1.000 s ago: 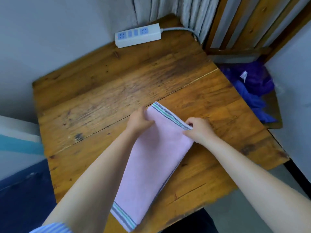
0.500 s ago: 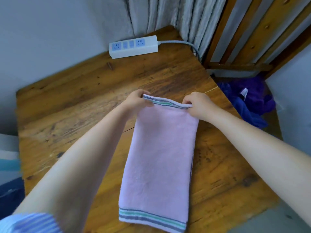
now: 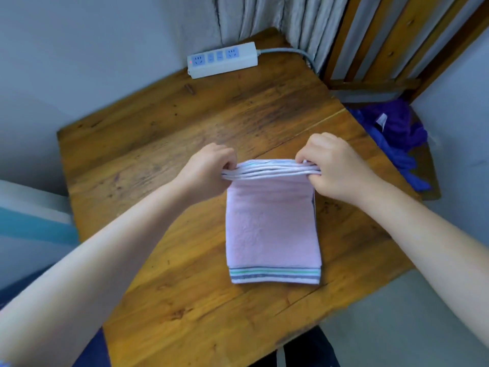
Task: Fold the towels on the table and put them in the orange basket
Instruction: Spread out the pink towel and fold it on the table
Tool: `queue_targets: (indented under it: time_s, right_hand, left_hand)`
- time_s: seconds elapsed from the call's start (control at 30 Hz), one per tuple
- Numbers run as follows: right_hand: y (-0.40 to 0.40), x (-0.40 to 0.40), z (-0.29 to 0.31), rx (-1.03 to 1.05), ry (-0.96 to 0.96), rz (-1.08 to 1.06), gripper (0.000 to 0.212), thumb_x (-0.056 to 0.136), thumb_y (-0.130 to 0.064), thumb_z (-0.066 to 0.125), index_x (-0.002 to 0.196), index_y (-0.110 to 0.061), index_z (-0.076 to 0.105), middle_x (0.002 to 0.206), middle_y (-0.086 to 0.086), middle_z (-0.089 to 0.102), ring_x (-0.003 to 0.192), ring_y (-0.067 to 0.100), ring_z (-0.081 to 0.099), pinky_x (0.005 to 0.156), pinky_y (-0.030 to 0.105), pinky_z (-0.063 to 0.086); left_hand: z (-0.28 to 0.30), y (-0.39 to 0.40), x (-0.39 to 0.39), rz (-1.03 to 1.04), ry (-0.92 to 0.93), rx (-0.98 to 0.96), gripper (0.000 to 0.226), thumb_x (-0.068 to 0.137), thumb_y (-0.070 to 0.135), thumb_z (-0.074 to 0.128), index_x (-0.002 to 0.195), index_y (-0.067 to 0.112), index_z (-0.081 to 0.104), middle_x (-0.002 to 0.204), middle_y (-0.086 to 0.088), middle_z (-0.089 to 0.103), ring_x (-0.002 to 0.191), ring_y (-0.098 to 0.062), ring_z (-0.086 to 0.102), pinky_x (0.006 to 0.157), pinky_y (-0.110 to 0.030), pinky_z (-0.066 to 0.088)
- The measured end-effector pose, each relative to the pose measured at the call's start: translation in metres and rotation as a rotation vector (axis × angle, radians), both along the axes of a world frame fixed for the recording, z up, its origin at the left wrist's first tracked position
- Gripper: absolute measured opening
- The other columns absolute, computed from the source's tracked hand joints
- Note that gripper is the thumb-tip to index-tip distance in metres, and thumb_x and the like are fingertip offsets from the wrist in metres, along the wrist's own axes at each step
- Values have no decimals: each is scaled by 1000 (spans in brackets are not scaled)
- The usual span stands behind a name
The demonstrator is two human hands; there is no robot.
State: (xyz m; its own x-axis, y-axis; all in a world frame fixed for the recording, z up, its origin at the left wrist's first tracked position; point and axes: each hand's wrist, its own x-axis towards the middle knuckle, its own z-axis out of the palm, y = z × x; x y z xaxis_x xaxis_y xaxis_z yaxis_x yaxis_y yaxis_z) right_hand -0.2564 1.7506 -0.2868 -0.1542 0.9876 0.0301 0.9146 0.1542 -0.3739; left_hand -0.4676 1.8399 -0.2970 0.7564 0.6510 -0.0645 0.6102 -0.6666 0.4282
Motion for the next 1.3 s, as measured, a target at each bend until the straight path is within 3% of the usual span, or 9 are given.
queue_targets:
  time_s: [0.2, 0.4, 0.6, 0.73, 0.83, 1.0, 1.1, 1.2, 1.3]
  right_hand:
    - [-54, -27, -15, -281, -182, 90, 29, 79, -4, 52, 106, -13, 58, 106, 7, 53, 106, 25, 45, 79, 31, 29]
    - [-100, -45, -27, -132, -251, 186, 29, 42, 17, 69, 64, -1, 62, 61, 16, 57, 56, 34, 58, 51, 29, 34]
    - [-132, -56, -58, -113, -291, 175, 35, 33, 16, 76, 59, -5, 62, 56, 10, 56, 48, 29, 56, 42, 27, 40]
    - [-143, -57, -74, -123, -238, 121, 33, 38, 12, 79, 63, -6, 65, 60, 8, 57, 53, 26, 57, 44, 29, 41]
    - [-152, -57, -85, -318, -273, 116, 20, 73, -3, 65, 93, -7, 65, 90, 10, 60, 87, 29, 58, 69, 31, 37]
    - [-141, -54, -74, -162, -88, -33, 16, 65, 10, 63, 77, 2, 68, 73, 16, 66, 68, 35, 63, 60, 37, 49]
    - [-95, -63, -73, 105, -14, -258, 29, 67, 10, 52, 92, 9, 67, 94, 26, 67, 87, 43, 64, 74, 50, 53]
    - [-56, -78, -85, -91, -5, -379, 41, 92, -9, 39, 132, -3, 43, 145, 19, 36, 137, 35, 28, 111, 50, 19]
    - [-51, -86, -116, -241, -135, -279, 50, 98, -33, 27, 145, -21, 17, 156, 1, 8, 144, 21, 0, 115, 44, -7]
  left_hand:
    - [-26, -55, -30, -140, 203, 125, 20, 79, 17, 58, 75, 19, 39, 80, -4, 52, 84, -24, 43, 65, -23, 13]
    - [-46, -103, -45, -215, 320, 129, 17, 83, 26, 55, 91, 12, 53, 93, -5, 56, 99, -24, 47, 81, -31, 29]
    - [-71, -137, -47, -123, 397, 108, 20, 83, 18, 49, 102, 12, 52, 102, -4, 54, 104, -25, 45, 85, -32, 26]
    - [-83, -151, -52, -158, 387, 169, 14, 81, 20, 57, 92, 12, 60, 96, -3, 60, 97, -23, 54, 84, -32, 35]
    - [-87, -155, -60, -189, 421, 83, 13, 86, 20, 49, 94, 16, 59, 100, 1, 58, 99, -20, 52, 86, -31, 32]
    - [-73, -148, -57, 52, -82, 171, 21, 75, 19, 52, 59, 6, 58, 61, -7, 60, 54, -26, 58, 52, -31, 45]
    - [-71, -124, -23, 322, -221, 184, 26, 82, 10, 44, 89, -4, 65, 99, -23, 66, 89, -38, 64, 73, -42, 51]
    - [-86, -111, 10, 596, -113, -61, 40, 95, 13, 37, 133, 3, 43, 150, -16, 27, 141, -30, 21, 111, -42, 20]
    - [-123, -115, 16, 608, 110, -115, 51, 99, 29, 22, 147, 20, 11, 157, 1, -3, 145, -17, -8, 115, -40, -3]
